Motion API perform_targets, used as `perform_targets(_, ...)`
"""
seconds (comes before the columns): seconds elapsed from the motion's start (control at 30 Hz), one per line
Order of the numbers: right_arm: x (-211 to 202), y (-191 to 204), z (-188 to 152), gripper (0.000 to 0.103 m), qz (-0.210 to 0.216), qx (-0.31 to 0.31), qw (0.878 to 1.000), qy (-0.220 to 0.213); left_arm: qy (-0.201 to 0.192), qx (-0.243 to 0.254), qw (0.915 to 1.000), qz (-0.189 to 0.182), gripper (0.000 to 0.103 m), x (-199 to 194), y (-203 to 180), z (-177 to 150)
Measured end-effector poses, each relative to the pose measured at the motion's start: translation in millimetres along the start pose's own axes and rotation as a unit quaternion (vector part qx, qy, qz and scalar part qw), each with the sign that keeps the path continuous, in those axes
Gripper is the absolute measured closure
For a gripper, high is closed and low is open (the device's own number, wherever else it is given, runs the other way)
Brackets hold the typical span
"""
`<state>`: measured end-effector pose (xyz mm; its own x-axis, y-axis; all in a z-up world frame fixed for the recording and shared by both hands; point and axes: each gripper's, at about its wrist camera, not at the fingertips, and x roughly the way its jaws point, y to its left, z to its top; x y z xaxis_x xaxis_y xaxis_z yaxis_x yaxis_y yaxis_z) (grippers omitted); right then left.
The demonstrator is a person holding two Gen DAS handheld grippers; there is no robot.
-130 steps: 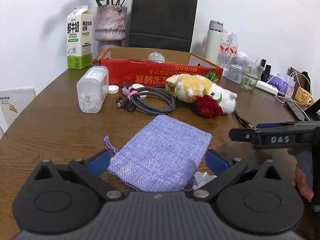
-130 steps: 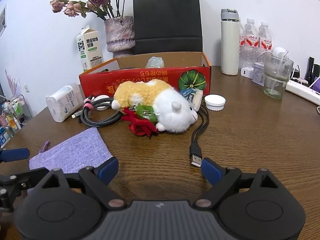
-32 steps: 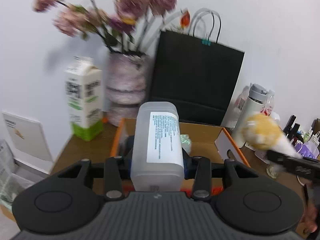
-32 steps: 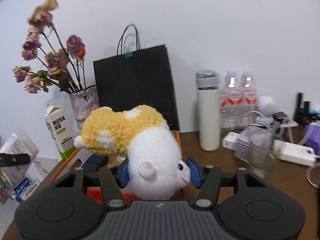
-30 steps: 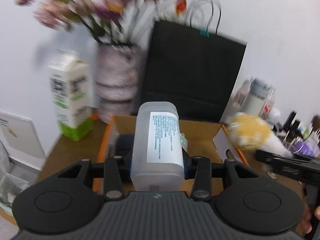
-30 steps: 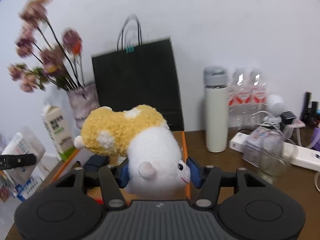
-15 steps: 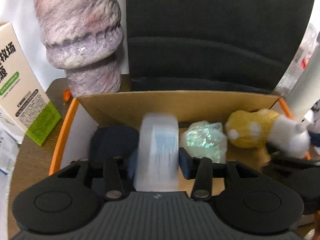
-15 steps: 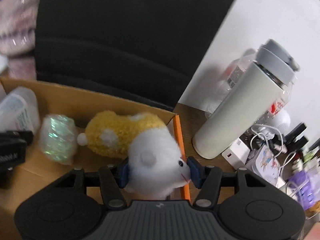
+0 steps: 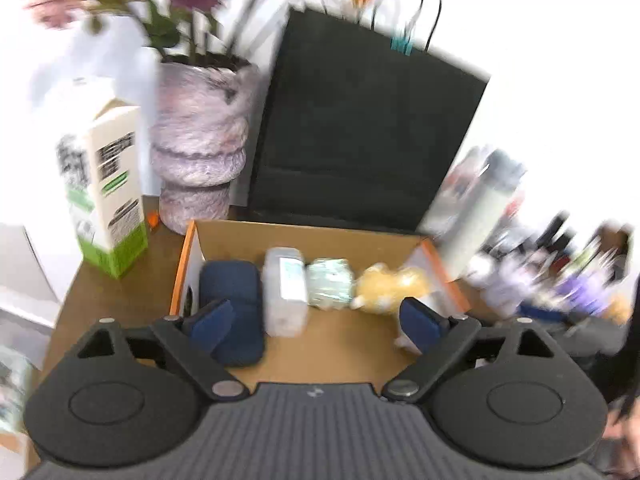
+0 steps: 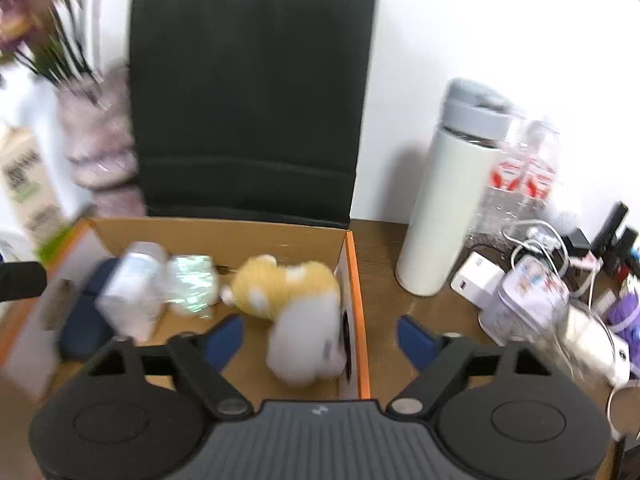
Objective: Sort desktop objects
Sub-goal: 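Return both tools over the table toward the tissue and red rose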
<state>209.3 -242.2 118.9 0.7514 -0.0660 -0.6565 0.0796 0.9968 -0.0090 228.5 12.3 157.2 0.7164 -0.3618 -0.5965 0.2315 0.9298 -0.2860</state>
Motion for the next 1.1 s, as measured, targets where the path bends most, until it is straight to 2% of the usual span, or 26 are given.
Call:
perform_targets(0.13,-37,-12,-35,0.012,0.022,0.036,0.999,-0.001,-0.041,-0.023,0.9988,-0.016,0.003,-62,1,-31)
perform_targets(0.27,-67,-15,-79,0.012,0.046,0.062,0.997,0.009,-0.061,0.010,0.9981,0.007,0.000,-104,-8,-74)
perform_targets(0.37,-90,-14,-116,0.011,0.045,0.067,0.997,-0.017,-0.063,0.046,0.9964,0.034,0.000,-119,-18,-111)
perform_targets(0.47,-107,-9,-148,0.008,0.033,0.057,0.997,-0.029,-0.059,0.063,0.9962,0.017,0.000,-133,-18,-153)
perform_targets(0.6,-134,-8,-178,0.008,0.026,0.058,0.995,-0.071,-0.052,0.053,0.9967,-0.032,0.000,-143,-16,-197)
perform_targets(0.7,-168,-10,-200,0.007,0.034,0.057,0.987,-0.148,-0.053,0.066,0.9959,-0.031,0.000,-144,-21,-224)
perform_targets(0.73,-177,-11,-205,0.001,0.034,0.056,0.982,-0.178,-0.050,0.074,0.9957,-0.026,0.000,-145,-24,-232)
perform_targets(0.83,-198,-6,-222,0.000,0.002,0.038,0.967,-0.252,-0.035,0.089,0.9954,-0.008,0.000,-138,-27,-248)
perform_targets(0.9,-203,1,-228,0.000,-0.008,0.008,0.964,-0.266,-0.030,0.099,0.9947,0.001,0.000,-136,-29,-257)
perform_targets(1.0,-199,9,-236,0.000,0.003,-0.021,0.967,-0.255,-0.035,0.118,0.9923,0.014,0.000,-134,-32,-269)
perform_targets(1.1,-191,15,-240,0.000,0.009,-0.024,0.971,-0.237,-0.027,0.122,0.9920,0.013,0.000,-129,-32,-276)
